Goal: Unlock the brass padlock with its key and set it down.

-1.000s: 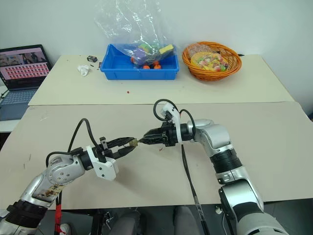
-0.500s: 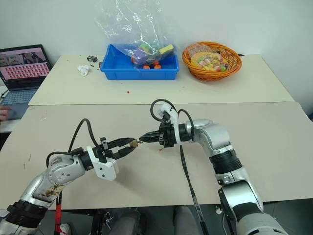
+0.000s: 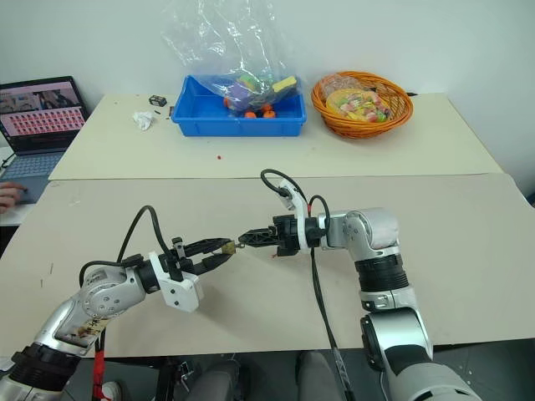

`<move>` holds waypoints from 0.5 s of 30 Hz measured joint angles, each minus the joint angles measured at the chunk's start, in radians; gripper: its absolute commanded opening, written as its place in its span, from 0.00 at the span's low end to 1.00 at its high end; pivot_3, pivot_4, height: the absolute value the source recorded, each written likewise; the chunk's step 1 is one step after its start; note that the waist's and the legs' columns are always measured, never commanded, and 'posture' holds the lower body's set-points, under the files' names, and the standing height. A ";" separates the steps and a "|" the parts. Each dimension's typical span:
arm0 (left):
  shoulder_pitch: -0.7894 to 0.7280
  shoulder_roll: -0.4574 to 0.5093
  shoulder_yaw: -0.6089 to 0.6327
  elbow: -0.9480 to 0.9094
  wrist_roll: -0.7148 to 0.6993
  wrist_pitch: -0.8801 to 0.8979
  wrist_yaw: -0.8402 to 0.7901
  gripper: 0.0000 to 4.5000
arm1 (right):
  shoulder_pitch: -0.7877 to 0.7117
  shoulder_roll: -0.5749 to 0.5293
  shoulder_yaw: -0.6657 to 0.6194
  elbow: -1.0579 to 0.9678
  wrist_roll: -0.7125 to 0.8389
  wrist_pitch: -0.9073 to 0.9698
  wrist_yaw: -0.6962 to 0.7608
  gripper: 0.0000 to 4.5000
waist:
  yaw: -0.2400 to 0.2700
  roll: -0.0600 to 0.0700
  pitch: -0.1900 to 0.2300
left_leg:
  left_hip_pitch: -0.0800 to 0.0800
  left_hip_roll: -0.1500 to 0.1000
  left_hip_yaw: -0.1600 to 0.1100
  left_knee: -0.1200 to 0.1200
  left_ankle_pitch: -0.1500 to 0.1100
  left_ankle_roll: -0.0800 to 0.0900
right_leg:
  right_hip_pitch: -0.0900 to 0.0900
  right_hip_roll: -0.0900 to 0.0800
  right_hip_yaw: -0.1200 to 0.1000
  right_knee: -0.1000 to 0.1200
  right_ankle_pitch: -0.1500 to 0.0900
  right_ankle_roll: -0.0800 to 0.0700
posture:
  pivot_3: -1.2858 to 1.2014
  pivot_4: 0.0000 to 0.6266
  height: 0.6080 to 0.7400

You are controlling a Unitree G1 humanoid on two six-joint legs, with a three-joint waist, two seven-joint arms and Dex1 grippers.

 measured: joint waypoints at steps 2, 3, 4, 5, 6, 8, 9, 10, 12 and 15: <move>0.008 0.000 0.002 0.000 0.000 -0.001 0.000 0.18 | -0.011 0.017 -0.028 0.021 0.004 0.052 -0.024 0.01 | -0.001 0.000 0.000 | 0.000 0.000 0.000 0.000 0.000 0.000 | 0.000 0.000 0.000 0.000 0.000 0.000 | 0.52 0.24 0.96; 0.011 -0.001 0.002 0.000 0.000 -0.002 0.000 0.18 | -0.014 0.026 -0.045 0.027 0.007 0.080 -0.038 0.01 | -0.001 0.000 0.000 | 0.000 0.000 0.000 0.000 0.000 0.000 | 0.000 0.000 0.000 0.000 0.000 0.000 | 0.52 0.24 0.96; 0.014 0.000 0.002 0.000 0.000 -0.004 0.000 0.18 | -0.019 0.027 -0.048 0.033 0.011 0.095 -0.046 0.01 | -0.001 0.000 0.000 | 0.000 0.000 0.000 0.000 0.000 0.000 | 0.000 0.000 0.000 0.001 0.000 0.000 | 0.52 0.24 0.96; 0.016 0.000 0.002 0.000 0.001 -0.006 0.000 0.18 | -0.024 0.028 -0.052 0.045 0.020 0.109 -0.055 0.01 | -0.001 0.000 0.000 | 0.000 0.000 0.000 0.000 0.000 0.000 | 0.000 0.000 0.000 0.001 0.000 0.000 | 0.52 0.24 0.96; 0.018 0.000 0.002 0.000 0.002 -0.006 0.000 0.18 | -0.027 0.028 -0.054 0.053 0.029 0.118 -0.066 0.01 | -0.001 0.000 0.000 | 0.000 0.000 0.000 0.000 0.000 0.000 | 0.000 0.000 0.000 0.001 0.000 0.000 | 0.52 0.24 0.96; 0.023 0.002 0.003 0.000 0.005 -0.006 -0.001 0.18 | -0.038 0.027 -0.055 0.101 0.070 0.126 -0.096 0.01 | -0.003 0.000 0.000 | 0.000 0.000 0.000 0.000 0.000 0.000 | 0.000 0.000 0.000 0.001 0.000 0.000 | 0.52 0.24 0.96; 0.024 0.002 0.002 0.000 0.007 -0.006 -0.002 0.18 | -0.043 0.027 -0.055 0.123 0.086 0.126 -0.111 0.01 | -0.003 0.000 0.000 | 0.000 0.000 0.000 0.000 0.000 0.000 | 0.000 0.000 0.000 0.001 0.000 0.000 | 0.52 0.24 0.96; 0.025 0.002 0.002 0.000 0.009 -0.006 -0.002 0.18 | -0.048 0.026 -0.055 0.141 0.098 0.126 -0.121 0.01 | -0.004 0.000 0.000 | 0.000 0.000 0.000 0.000 0.000 0.000 | 0.000 0.000 0.000 0.001 0.000 0.000 | 0.52 0.24 0.96; 0.025 0.001 0.005 0.000 0.015 -0.004 -0.002 0.18 | -0.063 0.023 -0.055 0.178 0.130 0.128 -0.150 0.01 | -0.006 0.000 0.000 | 0.000 0.000 0.000 0.000 0.000 0.000 | 0.000 0.000 0.000 0.001 0.000 0.000 | 0.52 0.24 0.96; 0.025 -0.002 0.006 0.000 0.021 -0.004 -0.002 0.18 | -0.071 0.015 -0.055 0.218 0.180 0.128 -0.187 0.01 | -0.011 0.000 0.000 | 0.000 0.000 0.000 0.000 0.000 0.000 | 0.000 0.000 0.000 0.001 0.000 0.000 | 0.52 0.24 0.96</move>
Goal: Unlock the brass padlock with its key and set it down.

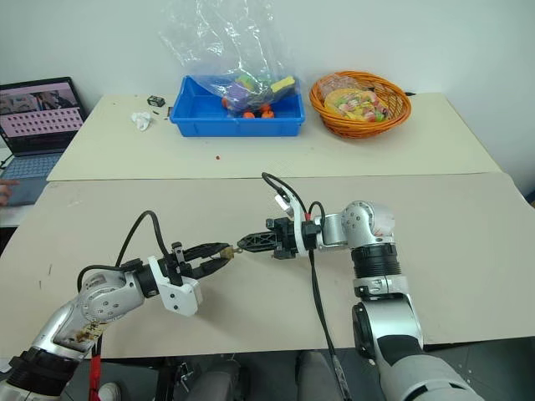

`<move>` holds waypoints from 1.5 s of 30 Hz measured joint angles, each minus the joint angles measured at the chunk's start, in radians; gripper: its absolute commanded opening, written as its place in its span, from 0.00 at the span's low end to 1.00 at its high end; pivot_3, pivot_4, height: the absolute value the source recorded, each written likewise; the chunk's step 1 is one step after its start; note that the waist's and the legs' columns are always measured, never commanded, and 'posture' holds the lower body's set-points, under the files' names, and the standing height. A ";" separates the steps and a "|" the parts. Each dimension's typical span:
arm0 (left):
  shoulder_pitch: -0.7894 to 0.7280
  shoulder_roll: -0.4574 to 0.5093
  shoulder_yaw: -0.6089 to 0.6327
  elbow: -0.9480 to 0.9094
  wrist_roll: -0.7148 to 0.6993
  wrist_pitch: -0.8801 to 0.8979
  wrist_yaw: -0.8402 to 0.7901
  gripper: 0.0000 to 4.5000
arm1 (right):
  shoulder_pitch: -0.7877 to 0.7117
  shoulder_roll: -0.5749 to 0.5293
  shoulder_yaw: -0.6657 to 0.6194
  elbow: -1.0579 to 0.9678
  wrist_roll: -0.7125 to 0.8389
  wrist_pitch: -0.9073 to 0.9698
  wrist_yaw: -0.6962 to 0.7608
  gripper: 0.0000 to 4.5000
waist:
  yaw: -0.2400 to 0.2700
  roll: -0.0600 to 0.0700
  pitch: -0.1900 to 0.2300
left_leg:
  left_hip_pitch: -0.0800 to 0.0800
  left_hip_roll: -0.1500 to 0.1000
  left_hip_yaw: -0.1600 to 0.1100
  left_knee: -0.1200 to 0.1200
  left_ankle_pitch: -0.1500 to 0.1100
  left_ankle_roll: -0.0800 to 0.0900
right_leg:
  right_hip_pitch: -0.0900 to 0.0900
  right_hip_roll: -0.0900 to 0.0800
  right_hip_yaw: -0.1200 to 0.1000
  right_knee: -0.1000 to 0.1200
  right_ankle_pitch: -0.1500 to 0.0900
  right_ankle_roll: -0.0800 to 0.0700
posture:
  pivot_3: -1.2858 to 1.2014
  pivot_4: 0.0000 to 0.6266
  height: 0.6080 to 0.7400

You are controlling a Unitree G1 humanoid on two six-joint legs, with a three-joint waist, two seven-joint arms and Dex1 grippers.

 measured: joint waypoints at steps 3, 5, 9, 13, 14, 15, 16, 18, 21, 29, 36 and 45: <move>0.002 -0.003 0.006 0.000 0.004 0.002 0.000 0.18 | -0.031 -0.004 0.001 0.082 0.054 0.001 -0.043 0.01 | -0.008 0.000 0.000 | 0.000 0.000 0.000 0.000 0.000 0.000 | 0.000 0.000 0.000 0.001 0.000 0.000 | 0.52 0.24 0.96; 0.002 -0.005 0.009 0.000 0.004 0.002 0.000 0.18 | -0.040 -0.010 0.002 0.108 0.083 0.001 -0.059 0.01 | -0.010 0.000 0.000 | 0.000 0.000 0.000 0.000 0.000 0.000 | 0.000 0.000 0.000 0.001 0.000 0.000 | 0.52 0.24 0.96; 0.008 -0.011 0.014 -0.001 0.005 0.004 0.000 0.18 | -0.054 -0.020 0.009 0.148 0.131 0.001 -0.097 0.01 | -0.013 0.000 0.000 | 0.000 0.000 0.000 0.000 0.000 0.000 | 0.000 0.000 0.000 0.001 0.000 0.000 | 0.52 0.24 0.96; 0.010 -0.012 0.025 -0.009 0.010 0.004 0.001 0.18 | -0.074 -0.028 0.009 0.209 0.195 0.001 -0.135 0.01 | -0.015 0.000 0.000 | 0.000 0.000 0.000 0.000 0.000 0.000 | 0.000 0.000 0.000 0.002 0.000 0.000 | 0.52 0.24 0.96; 0.012 -0.012 0.027 -0.012 0.013 0.004 0.001 0.18 | -0.078 -0.030 0.010 0.236 0.218 0.001 -0.147 0.01 | -0.015 0.000 0.000 | 0.000 0.000 0.000 0.000 0.000 0.000 | 0.000 0.000 0.000 0.002 0.000 0.000 | 0.52 0.24 0.96; 0.014 -0.012 0.029 -0.016 0.016 0.003 0.001 0.18 | -0.079 -0.032 0.010 0.254 0.237 0.001 -0.156 0.01 | -0.015 0.000 0.000 | 0.000 0.000 0.000 0.000 0.000 0.000 | 0.000 0.000 0.000 0.002 0.000 0.000 | 0.52 0.24 0.96; 0.018 -0.013 0.031 -0.018 0.018 0.002 0.001 0.18 | -0.080 -0.035 0.013 0.276 0.262 0.001 -0.167 0.01 | -0.015 0.000 0.000 | 0.000 0.000 0.000 0.000 0.000 0.000 | 0.000 0.000 0.000 0.002 0.000 0.000 | 0.52 0.24 0.96; 0.023 -0.016 0.033 -0.022 0.019 -0.001 0.002 0.18 | -0.080 -0.045 0.025 0.292 0.305 0.001 -0.188 0.01 | -0.015 0.000 0.000 | 0.000 0.000 0.000 0.000 0.000 0.000 | 0.000 0.000 0.000 0.002 0.000 0.000 | 0.52 0.24 0.96; 0.028 -0.017 0.034 -0.027 0.019 -0.002 0.002 0.18 | -0.080 -0.056 0.044 0.294 0.349 0.001 -0.217 0.01 | -0.015 0.000 0.000 | 0.000 0.000 0.000 0.000 0.000 0.000 | 0.000 0.000 0.000 0.002 0.000 0.000 | 0.52 0.24 0.96; 0.028 -0.030 0.053 -0.039 0.022 0.007 0.010 0.18 | -0.071 -0.049 0.027 0.116 0.298 -0.005 -0.251 0.06 | -0.015 0.000 0.000 | 0.000 0.000 0.000 0.000 0.000 0.001 | 0.000 0.000 0.000 0.003 0.000 0.000 | 0.52 0.24 0.96; 0.026 -0.045 0.052 -0.066 0.017 0.015 0.015 0.18 | -0.071 -0.003 0.004 0.031 0.265 0.004 -0.230 0.46 | -0.016 0.000 0.000 | 0.000 0.000 0.000 0.000 0.000 0.001 | 0.000 0.000 0.000 0.003 0.000 0.000 | 0.52 0.24 0.96; 0.022 -0.046 0.052 -0.091 0.003 0.016 0.026 0.18 | -0.063 -0.035 -0.019 -0.018 0.252 -0.010 -0.142 0.46 | -0.013 0.000 0.000 | 0.000 0.000 0.000 0.001 0.000 0.001 | 0.000 -0.001 0.000 0.003 0.000 0.000 | 0.52 0.24 0.96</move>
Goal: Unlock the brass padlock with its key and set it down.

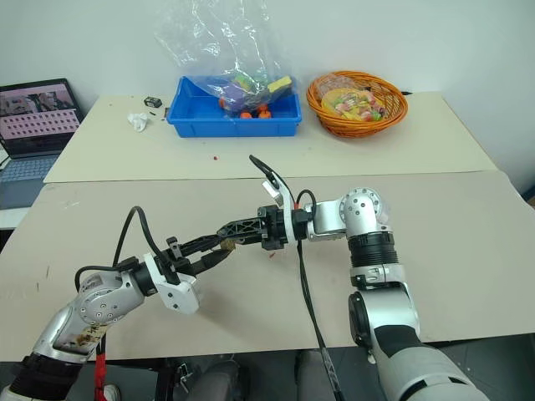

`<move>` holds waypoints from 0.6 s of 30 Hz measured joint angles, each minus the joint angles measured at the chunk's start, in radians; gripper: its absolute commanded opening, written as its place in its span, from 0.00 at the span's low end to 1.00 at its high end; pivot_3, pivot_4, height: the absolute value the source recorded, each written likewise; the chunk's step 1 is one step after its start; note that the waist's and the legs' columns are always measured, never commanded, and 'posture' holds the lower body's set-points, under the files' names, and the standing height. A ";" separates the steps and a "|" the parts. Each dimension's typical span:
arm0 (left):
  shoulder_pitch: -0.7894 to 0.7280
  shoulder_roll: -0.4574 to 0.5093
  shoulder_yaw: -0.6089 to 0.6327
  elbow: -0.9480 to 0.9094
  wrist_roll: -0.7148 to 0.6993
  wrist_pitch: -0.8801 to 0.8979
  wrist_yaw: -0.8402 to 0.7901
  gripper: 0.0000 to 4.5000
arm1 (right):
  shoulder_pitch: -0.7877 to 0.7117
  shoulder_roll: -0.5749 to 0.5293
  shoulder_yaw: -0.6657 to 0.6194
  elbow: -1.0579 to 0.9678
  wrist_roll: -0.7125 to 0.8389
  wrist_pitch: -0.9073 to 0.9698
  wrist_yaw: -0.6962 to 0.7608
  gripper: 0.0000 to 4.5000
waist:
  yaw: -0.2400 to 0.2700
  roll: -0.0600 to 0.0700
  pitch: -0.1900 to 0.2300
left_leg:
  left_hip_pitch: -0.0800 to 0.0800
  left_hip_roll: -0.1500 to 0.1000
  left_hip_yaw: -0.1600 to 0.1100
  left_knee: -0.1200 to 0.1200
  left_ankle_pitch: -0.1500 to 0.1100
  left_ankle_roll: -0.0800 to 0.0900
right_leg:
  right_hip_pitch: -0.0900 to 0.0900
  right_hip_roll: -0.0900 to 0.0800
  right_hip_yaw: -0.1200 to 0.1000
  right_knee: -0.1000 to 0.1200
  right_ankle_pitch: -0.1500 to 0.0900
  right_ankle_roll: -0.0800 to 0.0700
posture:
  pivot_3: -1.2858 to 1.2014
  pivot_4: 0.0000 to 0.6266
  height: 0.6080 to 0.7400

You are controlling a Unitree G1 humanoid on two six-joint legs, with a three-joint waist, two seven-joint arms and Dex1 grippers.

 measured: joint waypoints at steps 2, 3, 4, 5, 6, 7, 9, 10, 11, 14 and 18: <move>0.005 0.000 -0.002 -0.001 0.001 0.006 -0.002 0.18 | 0.024 -0.067 0.031 -0.066 -0.018 -0.063 0.104 0.46 | 0.002 0.000 0.000 | 0.000 0.000 0.000 0.000 0.000 0.000 | 0.000 0.000 0.000 0.000 0.000 0.000 | 0.52 0.24 0.96; 0.006 0.000 -0.002 0.000 0.000 0.008 -0.002 0.18 | 0.036 -0.093 0.037 -0.085 -0.026 -0.091 0.146 0.46 | 0.002 0.000 0.000 | 0.000 0.000 0.000 0.000 0.000 0.000 | 0.000 0.000 -0.001 0.000 0.000 0.000 | 0.52 0.24 0.96; 0.007 0.000 -0.004 -0.001 0.000 0.014 -0.002 0.18 | 0.058 -0.130 0.067 -0.123 -0.041 -0.138 0.213 0.46 | 0.001 0.000 0.000 | 0.000 0.000 0.000 0.000 0.000 0.000 | 0.000 0.000 0.000 0.000 0.000 0.000 | 0.52 0.24 0.96; 0.008 0.000 -0.004 -0.001 0.000 0.021 -0.002 0.18 | 0.083 -0.161 0.094 -0.163 -0.058 -0.176 0.270 0.46 | 0.001 0.000 0.000 | 0.000 0.000 0.000 0.000 0.000 0.000 | 0.000 0.000 -0.001 0.000 0.000 0.000 | 0.52 0.24 0.96; 0.009 0.000 -0.004 -0.001 0.000 0.022 -0.002 0.18 | 0.095 -0.175 0.109 -0.182 -0.064 -0.194 0.297 0.46 | 0.001 0.000 0.000 | 0.000 0.000 0.000 0.000 0.000 0.000 | 0.000 0.000 -0.001 0.000 0.000 0.000 | 0.52 0.24 0.96; 0.009 0.000 -0.004 -0.001 0.000 0.025 -0.002 0.18 | 0.121 -0.203 0.140 -0.221 -0.082 -0.241 0.361 0.46 | -0.001 0.000 0.000 | 0.000 0.000 0.001 0.000 0.000 0.000 | 0.000 0.000 -0.001 0.000 0.000 0.000 | 0.52 0.24 0.96; 0.010 0.001 -0.004 -0.001 0.000 0.026 -0.002 0.18 | 0.147 -0.225 0.159 -0.262 -0.096 -0.283 0.426 0.46 | -0.004 0.000 0.000 | 0.001 0.001 0.003 0.000 0.000 0.000 | 0.000 0.000 0.000 0.000 0.000 0.000 | 0.52 0.24 0.96; 0.010 0.001 -0.004 -0.001 0.000 0.026 -0.002 0.18 | 0.156 -0.229 0.164 -0.280 -0.097 -0.302 0.451 0.46 | -0.004 0.000 0.000 | 0.001 0.001 0.004 0.000 0.000 0.000 | 0.000 0.000 0.000 0.000 0.000 0.000 | 0.52 0.24 0.96; 0.010 0.001 -0.004 -0.001 0.000 0.026 -0.002 0.18 | 0.160 -0.228 0.171 -0.301 -0.097 -0.320 0.473 0.46 | -0.004 0.000 0.000 | 0.002 0.001 0.004 0.001 0.000 0.000 | 0.000 0.000 0.000 0.000 0.000 0.000 | 0.52 0.24 0.96; 0.010 0.002 -0.004 -0.001 0.000 0.026 -0.002 0.18 | 0.160 -0.206 0.194 -0.318 -0.119 -0.352 0.485 0.46 | -0.002 0.000 0.000 | 0.002 0.001 0.004 0.003 0.000 0.000 | 0.001 0.000 0.000 0.001 0.000 0.000 | 0.52 0.24 0.96; 0.010 0.003 -0.004 -0.001 -0.001 0.025 -0.002 0.18 | 0.160 -0.178 0.231 -0.304 -0.179 -0.402 0.483 0.46 | 0.001 0.000 0.000 | 0.002 0.001 0.004 0.007 0.000 0.000 | 0.001 -0.001 0.000 0.001 0.000 0.000 | 0.52 0.24 0.96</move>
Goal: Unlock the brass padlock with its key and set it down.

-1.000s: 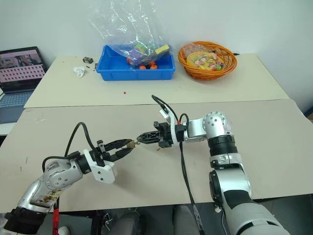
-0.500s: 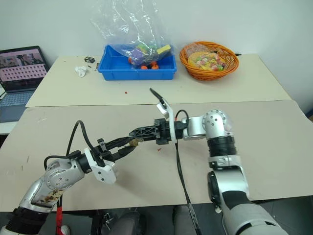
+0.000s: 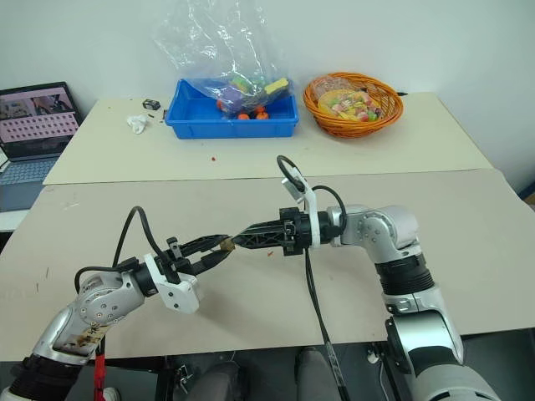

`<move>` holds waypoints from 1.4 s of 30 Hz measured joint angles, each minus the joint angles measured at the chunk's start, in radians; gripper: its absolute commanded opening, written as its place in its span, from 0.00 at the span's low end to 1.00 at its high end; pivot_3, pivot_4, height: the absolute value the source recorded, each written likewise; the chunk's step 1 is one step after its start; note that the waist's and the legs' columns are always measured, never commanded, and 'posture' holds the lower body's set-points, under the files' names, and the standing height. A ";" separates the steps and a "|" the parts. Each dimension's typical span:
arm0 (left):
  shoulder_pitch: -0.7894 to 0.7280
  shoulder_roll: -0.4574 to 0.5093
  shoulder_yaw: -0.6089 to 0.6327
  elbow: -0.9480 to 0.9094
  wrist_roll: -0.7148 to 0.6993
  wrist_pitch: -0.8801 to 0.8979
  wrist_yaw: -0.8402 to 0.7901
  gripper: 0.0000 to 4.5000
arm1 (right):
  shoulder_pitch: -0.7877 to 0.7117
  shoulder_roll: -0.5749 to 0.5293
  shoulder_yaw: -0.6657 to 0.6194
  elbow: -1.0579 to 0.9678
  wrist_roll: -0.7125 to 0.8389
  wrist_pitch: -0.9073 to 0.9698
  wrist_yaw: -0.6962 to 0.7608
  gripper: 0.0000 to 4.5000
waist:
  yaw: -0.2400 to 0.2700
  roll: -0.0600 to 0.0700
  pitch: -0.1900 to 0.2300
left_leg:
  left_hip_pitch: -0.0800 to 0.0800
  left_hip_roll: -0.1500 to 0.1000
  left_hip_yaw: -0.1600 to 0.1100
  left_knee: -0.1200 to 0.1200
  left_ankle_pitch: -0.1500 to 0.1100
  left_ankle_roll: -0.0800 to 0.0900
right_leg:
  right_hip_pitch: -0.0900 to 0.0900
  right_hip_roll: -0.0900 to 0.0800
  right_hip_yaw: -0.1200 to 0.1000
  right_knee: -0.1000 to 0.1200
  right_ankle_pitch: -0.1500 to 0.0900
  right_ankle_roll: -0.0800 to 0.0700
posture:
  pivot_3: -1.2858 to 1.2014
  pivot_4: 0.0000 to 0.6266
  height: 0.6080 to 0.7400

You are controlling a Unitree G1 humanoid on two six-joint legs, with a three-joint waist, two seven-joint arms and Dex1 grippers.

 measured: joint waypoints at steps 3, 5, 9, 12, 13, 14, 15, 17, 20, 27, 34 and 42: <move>0.000 0.000 0.000 0.000 -0.001 -0.001 0.000 0.18 | 0.000 0.012 0.013 0.038 -0.057 -0.057 0.003 0.46 | 0.001 0.000 0.000 | 0.000 0.000 0.000 0.001 0.000 0.000 | 0.000 0.000 0.000 0.000 0.000 0.000 | 0.52 0.24 0.96; 0.000 0.001 0.000 0.000 -0.001 -0.001 0.000 0.18 | 0.000 0.012 0.020 0.062 -0.079 -0.075 0.009 0.46 | 0.001 0.000 0.000 | 0.000 0.000 0.000 0.001 0.000 0.000 | 0.000 0.000 0.000 0.000 0.000 0.000 | 0.52 0.24 0.96; 0.004 0.004 0.000 0.000 -0.003 -0.001 0.000 0.18 | -0.005 0.013 0.022 0.102 -0.109 -0.094 0.023 0.46 | 0.000 0.000 0.000 | 0.000 0.000 0.000 0.001 0.000 0.000 | 0.000 0.000 0.000 0.001 0.000 0.000 | 0.52 0.24 0.96; 0.009 0.005 0.000 0.000 -0.005 -0.001 0.000 0.18 | -0.005 0.014 0.022 0.106 -0.114 -0.094 0.032 0.46 | 0.000 0.000 0.000 | 0.000 0.000 0.000 0.001 0.000 0.000 | 0.000 0.000 0.000 0.000 0.000 0.000 | 0.52 0.24 0.96; 0.011 0.006 0.000 0.000 -0.005 -0.001 0.000 0.18 | -0.005 0.015 0.022 0.106 -0.114 -0.094 0.038 0.46 | 0.000 0.000 0.000 | 0.000 0.000 0.000 0.001 0.000 0.000 | 0.000 0.000 0.000 0.000 0.000 0.000 | 0.52 0.24 0.96; 0.011 0.006 0.000 0.000 -0.005 -0.001 0.000 0.18 | -0.005 0.016 0.022 0.106 -0.115 -0.094 0.041 0.46 | 0.001 0.000 0.000 | 0.000 0.000 0.000 0.001 0.000 0.000 | 0.000 -0.001 0.000 0.000 0.000 0.000 | 0.52 0.24 0.96; 0.011 0.007 0.000 0.000 -0.005 -0.001 0.000 0.18 | -0.005 0.018 0.022 0.106 -0.115 -0.094 0.042 0.46 | 0.001 0.000 0.000 | 0.000 0.000 0.000 0.001 0.000 0.000 | 0.000 -0.001 0.000 0.000 0.000 0.000 | 0.52 0.24 0.96; 0.011 0.008 0.000 0.000 -0.005 -0.001 0.000 0.18 | -0.005 0.026 0.022 0.106 -0.115 -0.094 0.043 0.46 | 0.000 0.000 0.000 | 0.000 0.000 0.000 0.001 0.000 0.000 | 0.000 -0.001 0.000 0.000 0.000 0.000 | 0.52 0.24 0.96; 0.011 0.009 0.000 0.000 -0.005 -0.001 0.000 0.18 | -0.005 0.034 0.022 0.105 -0.115 -0.094 0.043 0.46 | 0.000 0.000 0.000 | 0.000 0.000 0.000 0.001 0.000 0.000 | 0.000 -0.001 0.000 0.001 0.000 0.000 | 0.52 0.24 0.96; 0.011 0.010 0.000 0.000 -0.005 -0.001 0.000 0.18 | -0.004 0.045 0.027 0.105 -0.115 -0.093 0.042 0.46 | 0.000 0.000 0.000 | 0.000 0.000 0.000 0.001 0.000 0.000 | 0.000 -0.001 0.000 0.000 0.000 0.000 | 0.52 0.24 0.96; 0.011 0.010 0.000 0.000 -0.005 0.000 0.000 0.18 | -0.004 0.048 0.028 0.105 -0.117 -0.091 0.041 0.46 | 0.000 0.000 0.000 | 0.000 0.000 0.000 0.001 0.000 0.000 | 0.000 -0.001 0.000 0.000 0.000 0.000 | 0.52 0.24 0.96; 0.011 0.010 0.000 -0.008 -0.005 0.001 0.000 0.18 | -0.004 0.059 0.032 0.105 -0.122 -0.087 0.038 0.35 | 0.000 0.000 0.000 | 0.000 0.000 0.000 0.001 0.000 0.000 | 0.000 -0.001 0.000 0.000 0.000 0.000 | 0.52 0.24 0.96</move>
